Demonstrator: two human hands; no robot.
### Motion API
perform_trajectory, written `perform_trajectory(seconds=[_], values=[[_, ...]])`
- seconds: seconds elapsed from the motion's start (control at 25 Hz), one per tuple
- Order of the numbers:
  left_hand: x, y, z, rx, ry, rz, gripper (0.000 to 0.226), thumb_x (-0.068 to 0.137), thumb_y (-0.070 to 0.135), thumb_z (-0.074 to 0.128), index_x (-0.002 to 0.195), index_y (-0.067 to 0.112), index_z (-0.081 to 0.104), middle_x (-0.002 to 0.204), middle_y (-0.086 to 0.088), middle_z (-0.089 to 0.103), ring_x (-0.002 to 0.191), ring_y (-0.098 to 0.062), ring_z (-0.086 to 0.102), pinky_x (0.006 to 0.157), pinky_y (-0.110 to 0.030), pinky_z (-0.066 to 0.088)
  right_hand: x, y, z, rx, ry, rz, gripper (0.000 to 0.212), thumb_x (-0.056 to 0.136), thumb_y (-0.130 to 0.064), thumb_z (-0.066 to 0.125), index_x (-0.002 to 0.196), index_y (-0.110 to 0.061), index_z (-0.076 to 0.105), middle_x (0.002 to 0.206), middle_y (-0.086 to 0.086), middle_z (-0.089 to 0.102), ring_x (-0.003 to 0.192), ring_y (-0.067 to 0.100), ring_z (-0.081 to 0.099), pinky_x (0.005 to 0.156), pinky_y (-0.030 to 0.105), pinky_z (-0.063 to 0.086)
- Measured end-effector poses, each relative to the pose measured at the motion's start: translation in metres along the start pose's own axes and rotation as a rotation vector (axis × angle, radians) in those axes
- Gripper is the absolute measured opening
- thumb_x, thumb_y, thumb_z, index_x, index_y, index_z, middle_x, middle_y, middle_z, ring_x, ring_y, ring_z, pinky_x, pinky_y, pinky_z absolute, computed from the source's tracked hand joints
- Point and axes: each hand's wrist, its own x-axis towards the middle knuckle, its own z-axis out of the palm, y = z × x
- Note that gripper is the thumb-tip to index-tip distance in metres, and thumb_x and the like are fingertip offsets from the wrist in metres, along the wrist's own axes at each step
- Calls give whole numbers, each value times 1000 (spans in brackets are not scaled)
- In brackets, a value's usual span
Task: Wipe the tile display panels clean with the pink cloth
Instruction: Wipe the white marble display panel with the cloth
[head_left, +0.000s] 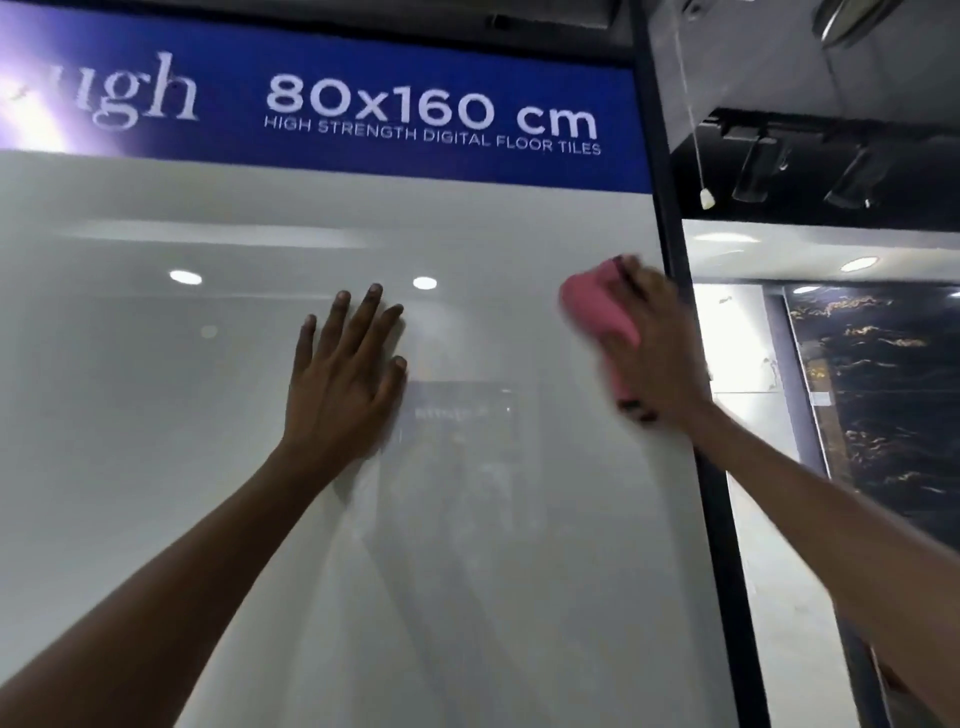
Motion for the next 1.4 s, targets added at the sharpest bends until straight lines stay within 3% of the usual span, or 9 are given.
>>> perform_trajectory(seconds=[0.12,0.24,0.32,0.44,0.56,0.72,1.0,1.16,1.4], values=[[3,-6,14,42,54,-35,61,97,47,19,154,26,20,162,7,11,150,-16,2,121,-41,2,58,43,0,-36,88,353,63,80,-25,40,139,-4,49,146,16,46,133,33,42,102,49,41],[-2,-5,16,18,48,-14,59,98,47,18,154,28,15,162,9,9,150,-13,0,121,-39,0,47,-29,12,209,84,420,58,86,-42,37,136,-18,54,136,-6,55,124,15,50,103,39,40],[0,-8,10,-65,64,-34,58,97,46,17,152,28,19,161,8,15,150,-13,5,121,-38,2,-10,-100,16,363,-87,81,53,90,-51,41,129,-22,61,127,-13,60,117,6,55,104,33,42],[-2,-18,4,-79,120,-185,60,96,44,22,153,24,26,161,5,17,150,-18,7,120,-40,5,-45,-104,11,261,-198,-508,52,87,-35,49,133,-13,59,138,9,57,133,24,47,107,30,32],[-8,-24,8,25,84,-229,64,96,50,13,155,25,10,162,9,3,150,-18,-5,121,-42,-2,26,-30,13,240,32,-47,48,88,-31,44,130,-11,56,130,18,58,119,34,53,101,41,41],[-9,-26,8,37,85,-206,62,97,50,13,155,27,7,163,9,2,150,-17,-5,121,-40,-3,121,-1,20,-14,67,621,49,93,-25,44,140,-12,47,148,9,42,140,30,31,108,46,33],[-17,-24,-2,14,-12,-217,66,94,49,13,155,24,17,162,8,1,150,-19,-5,120,-42,-1,21,-122,40,228,-200,-126,68,77,-31,49,143,-17,47,155,2,37,146,24,25,108,41,30],[-64,3,-32,-59,-297,-240,76,88,55,19,155,20,14,161,7,-4,150,-20,-5,120,-41,3,-74,-136,-7,137,-295,219,68,80,-25,57,146,-24,43,158,-7,29,143,32,26,92,52,35],[-187,57,-114,-132,-643,-339,51,99,49,36,142,25,46,147,6,47,132,-15,46,101,-26,35,-153,-213,-80,360,-616,631,58,81,-22,65,138,-23,53,147,-2,45,113,32,56,94,43,44]])
